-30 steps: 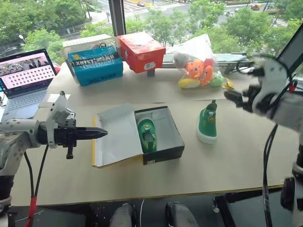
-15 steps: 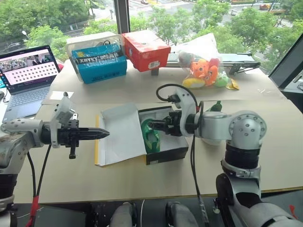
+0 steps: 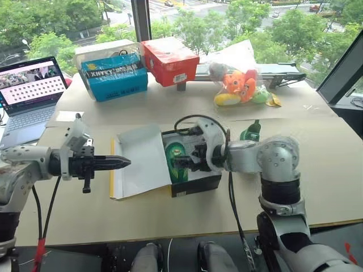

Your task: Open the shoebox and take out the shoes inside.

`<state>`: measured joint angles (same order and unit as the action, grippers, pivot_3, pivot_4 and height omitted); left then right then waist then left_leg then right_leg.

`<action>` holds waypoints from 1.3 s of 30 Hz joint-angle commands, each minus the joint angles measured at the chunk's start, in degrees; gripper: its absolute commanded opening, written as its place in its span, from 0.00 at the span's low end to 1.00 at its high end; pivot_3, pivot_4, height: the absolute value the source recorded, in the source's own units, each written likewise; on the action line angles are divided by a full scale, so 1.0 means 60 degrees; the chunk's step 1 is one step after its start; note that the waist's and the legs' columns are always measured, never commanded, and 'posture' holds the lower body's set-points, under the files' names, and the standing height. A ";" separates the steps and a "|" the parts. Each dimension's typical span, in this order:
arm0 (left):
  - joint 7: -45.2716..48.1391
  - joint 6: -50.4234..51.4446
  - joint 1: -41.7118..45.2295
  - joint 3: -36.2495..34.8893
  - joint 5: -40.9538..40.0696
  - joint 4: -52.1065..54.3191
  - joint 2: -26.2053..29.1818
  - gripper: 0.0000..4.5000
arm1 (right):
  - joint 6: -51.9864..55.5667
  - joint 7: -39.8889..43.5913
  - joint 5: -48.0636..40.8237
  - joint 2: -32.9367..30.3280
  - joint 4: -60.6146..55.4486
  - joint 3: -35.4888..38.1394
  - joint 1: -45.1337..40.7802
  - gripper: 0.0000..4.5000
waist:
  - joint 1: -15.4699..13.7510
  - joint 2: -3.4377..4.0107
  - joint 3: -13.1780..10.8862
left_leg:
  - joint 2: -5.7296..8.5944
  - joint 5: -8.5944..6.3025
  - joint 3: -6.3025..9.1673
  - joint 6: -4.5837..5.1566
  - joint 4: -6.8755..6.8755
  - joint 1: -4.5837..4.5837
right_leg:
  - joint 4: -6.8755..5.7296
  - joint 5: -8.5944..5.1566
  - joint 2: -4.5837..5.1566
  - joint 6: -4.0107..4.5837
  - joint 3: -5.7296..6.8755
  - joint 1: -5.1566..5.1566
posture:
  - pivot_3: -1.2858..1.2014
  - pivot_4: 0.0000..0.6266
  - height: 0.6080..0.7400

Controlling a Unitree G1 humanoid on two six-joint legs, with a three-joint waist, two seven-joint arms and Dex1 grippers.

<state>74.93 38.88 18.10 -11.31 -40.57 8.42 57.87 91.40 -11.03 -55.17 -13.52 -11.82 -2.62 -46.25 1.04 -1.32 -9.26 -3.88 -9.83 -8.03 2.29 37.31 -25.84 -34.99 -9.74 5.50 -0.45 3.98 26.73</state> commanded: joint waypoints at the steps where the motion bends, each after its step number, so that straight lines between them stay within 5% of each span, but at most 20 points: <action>1: -0.0003 -0.0040 0.0022 -0.0339 -0.0142 0.0327 0.0128 0.00 | -0.0493 0.0656 0.0725 -0.0184 -0.0014 -0.0468 0.0050 1.00 | 0.0001 0.0000 0.0000 | 0.0000 0.0000 -0.0001 0.0000 0.0000 0.0000 | 0.0000 0.0000 0.0000 0.0001 0.0000 0.0000 | 0.52 0.24 0.99; 6: -0.0003 -0.0009 0.0017 -0.0347 -0.0149 0.0362 0.0139 0.00 | -0.1134 0.1367 0.1756 -0.0236 0.0478 -0.1106 0.0227 1.00 | -0.0002 0.0000 0.0000 | 0.0001 -0.0003 -0.0001 -0.0005 0.0000 0.0004 | -0.0001 -0.0009 0.0000 0.0013 0.0000 -0.0002 | 0.52 0.24 0.99; 19: -0.0033 -0.0025 0.0095 -0.0331 -0.0114 0.0325 0.0133 0.00 | -0.0993 0.2211 0.2909 0.0226 0.0370 -0.0768 0.0040 0.02 | -0.0022 -0.0001 0.0001 | 0.0000 -0.0024 -0.0002 -0.0049 0.0002 0.0007 | -0.0003 -0.0004 0.0000 0.0007 0.0000 -0.0005 | 0.52 0.24 0.99; 39: 0.0074 -0.0035 0.0368 -0.0142 -0.0031 0.0109 0.0143 0.00 | -0.0073 0.2403 0.3880 0.1506 0.0228 0.0938 -0.0161 0.02 | -0.0008 0.0000 0.0000 | 0.0004 -0.0020 -0.0003 -0.0051 0.0003 0.0009 | -0.0006 0.0004 -0.0006 -0.0001 0.0001 -0.0004 | 0.52 0.24 0.99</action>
<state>74.94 38.94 19.09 -11.50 -40.57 8.98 57.89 90.46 2.43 -31.93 -5.24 -8.23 1.36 -45.71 0.99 -1.32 -9.25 -3.85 -9.95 -8.05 1.98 37.33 -25.78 -35.03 -9.71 5.46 -0.46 3.98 26.71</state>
